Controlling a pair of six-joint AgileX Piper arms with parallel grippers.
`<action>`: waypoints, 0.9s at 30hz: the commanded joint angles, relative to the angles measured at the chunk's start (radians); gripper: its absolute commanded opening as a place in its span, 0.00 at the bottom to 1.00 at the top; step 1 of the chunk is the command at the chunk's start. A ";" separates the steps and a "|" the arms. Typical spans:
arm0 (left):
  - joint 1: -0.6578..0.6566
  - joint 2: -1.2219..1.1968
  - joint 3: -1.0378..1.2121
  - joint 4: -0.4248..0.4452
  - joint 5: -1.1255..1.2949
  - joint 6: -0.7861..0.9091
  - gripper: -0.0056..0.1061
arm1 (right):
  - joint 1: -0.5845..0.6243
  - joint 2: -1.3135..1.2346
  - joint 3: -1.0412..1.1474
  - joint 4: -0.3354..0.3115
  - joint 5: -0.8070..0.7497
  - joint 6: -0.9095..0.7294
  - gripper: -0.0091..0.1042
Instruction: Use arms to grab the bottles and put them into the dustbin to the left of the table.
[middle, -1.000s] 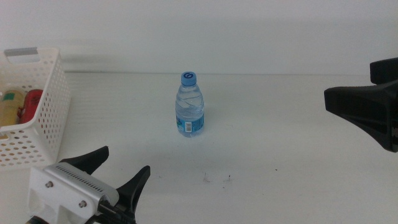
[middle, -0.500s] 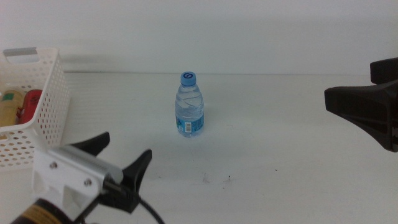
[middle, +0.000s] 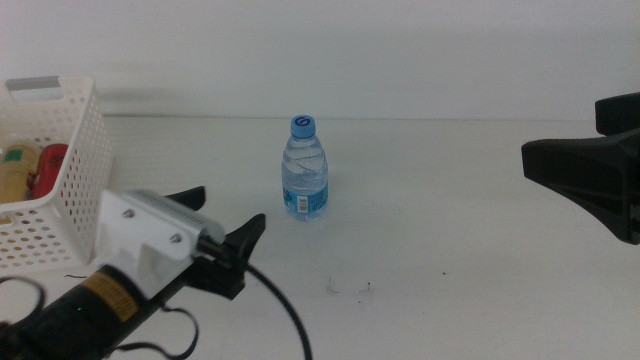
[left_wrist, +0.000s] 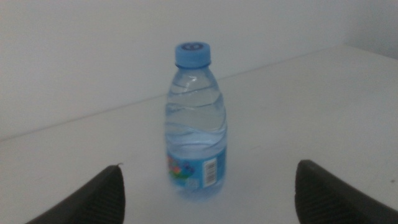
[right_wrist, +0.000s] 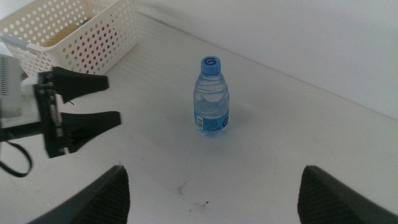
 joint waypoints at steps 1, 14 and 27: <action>0.007 0.053 -0.040 0.026 -0.051 -0.036 0.89 | 0.002 -0.005 -0.007 -0.003 -0.008 -0.004 0.90; 0.009 0.236 -0.242 0.063 -0.042 -0.048 0.89 | 0.002 -0.005 -0.007 -0.003 -0.008 -0.004 0.90; 0.009 0.400 -0.421 0.089 -0.031 -0.072 0.89 | 0.002 -0.005 -0.007 -0.003 -0.008 -0.004 0.90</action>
